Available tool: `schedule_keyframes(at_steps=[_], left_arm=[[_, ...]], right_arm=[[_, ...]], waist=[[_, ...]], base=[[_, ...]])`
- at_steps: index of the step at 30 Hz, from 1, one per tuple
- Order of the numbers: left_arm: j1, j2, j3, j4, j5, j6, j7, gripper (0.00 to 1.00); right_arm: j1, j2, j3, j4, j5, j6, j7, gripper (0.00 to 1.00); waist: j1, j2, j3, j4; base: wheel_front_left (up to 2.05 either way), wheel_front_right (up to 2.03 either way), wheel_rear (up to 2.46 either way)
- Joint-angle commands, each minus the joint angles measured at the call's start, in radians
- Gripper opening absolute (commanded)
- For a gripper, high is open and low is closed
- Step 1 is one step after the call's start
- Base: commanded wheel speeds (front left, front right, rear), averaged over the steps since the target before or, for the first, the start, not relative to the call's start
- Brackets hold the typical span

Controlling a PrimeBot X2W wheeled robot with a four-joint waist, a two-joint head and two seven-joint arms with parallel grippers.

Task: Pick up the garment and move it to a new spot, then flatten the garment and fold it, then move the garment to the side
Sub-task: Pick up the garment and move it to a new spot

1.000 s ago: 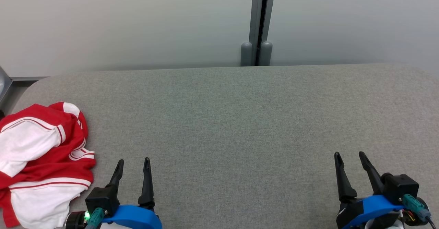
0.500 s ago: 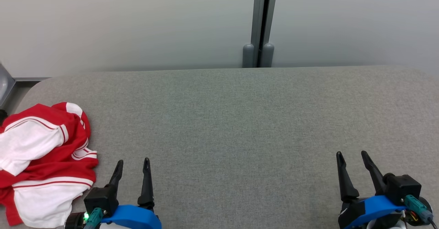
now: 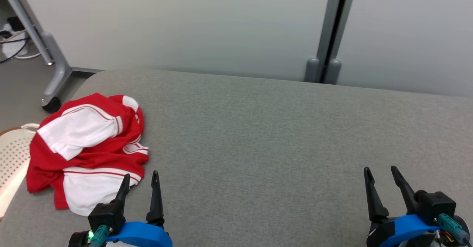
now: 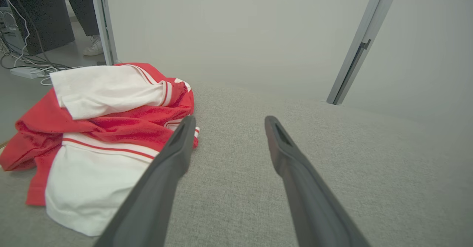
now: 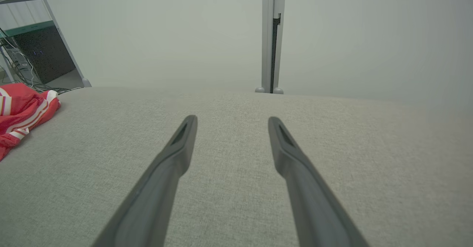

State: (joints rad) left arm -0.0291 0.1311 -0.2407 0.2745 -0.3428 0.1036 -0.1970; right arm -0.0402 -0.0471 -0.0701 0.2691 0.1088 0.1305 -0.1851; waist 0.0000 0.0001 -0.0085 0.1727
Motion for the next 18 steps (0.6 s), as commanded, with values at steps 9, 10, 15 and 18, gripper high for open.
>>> schedule_keyframes(at_steps=[9,10,15,18], left_arm=[[0.017,0.018,-0.002,-0.010,0.001,0.015,0.011,1.00],[0.019,0.022,-0.003,-0.011,0.001,0.014,0.014,1.00],[0.030,0.036,0.000,-0.023,-0.003,0.018,0.021,1.00],[0.038,0.045,0.004,-0.027,-0.006,0.020,0.024,1.00]], right_arm=[[0.019,-0.006,0.005,-0.010,0.011,0.000,0.014,1.00],[0.022,-0.006,0.004,-0.010,0.010,0.000,0.011,1.00],[0.026,-0.006,0.012,-0.006,0.019,0.000,0.008,1.00],[0.026,-0.006,0.024,-0.003,0.027,0.000,0.007,1.00]], waist=[[0.0000,-0.0001,-0.005,0.157],[0.0000,-0.0001,-0.007,0.176],[0.0000,-0.0001,-0.014,0.256],[0.0000,-0.0001,-0.018,0.298]], base=[[0.00,0.00,0.00],[0.00,0.00,0.00],[0.00,0.00,0.00],[0.00,0.00,0.00]])
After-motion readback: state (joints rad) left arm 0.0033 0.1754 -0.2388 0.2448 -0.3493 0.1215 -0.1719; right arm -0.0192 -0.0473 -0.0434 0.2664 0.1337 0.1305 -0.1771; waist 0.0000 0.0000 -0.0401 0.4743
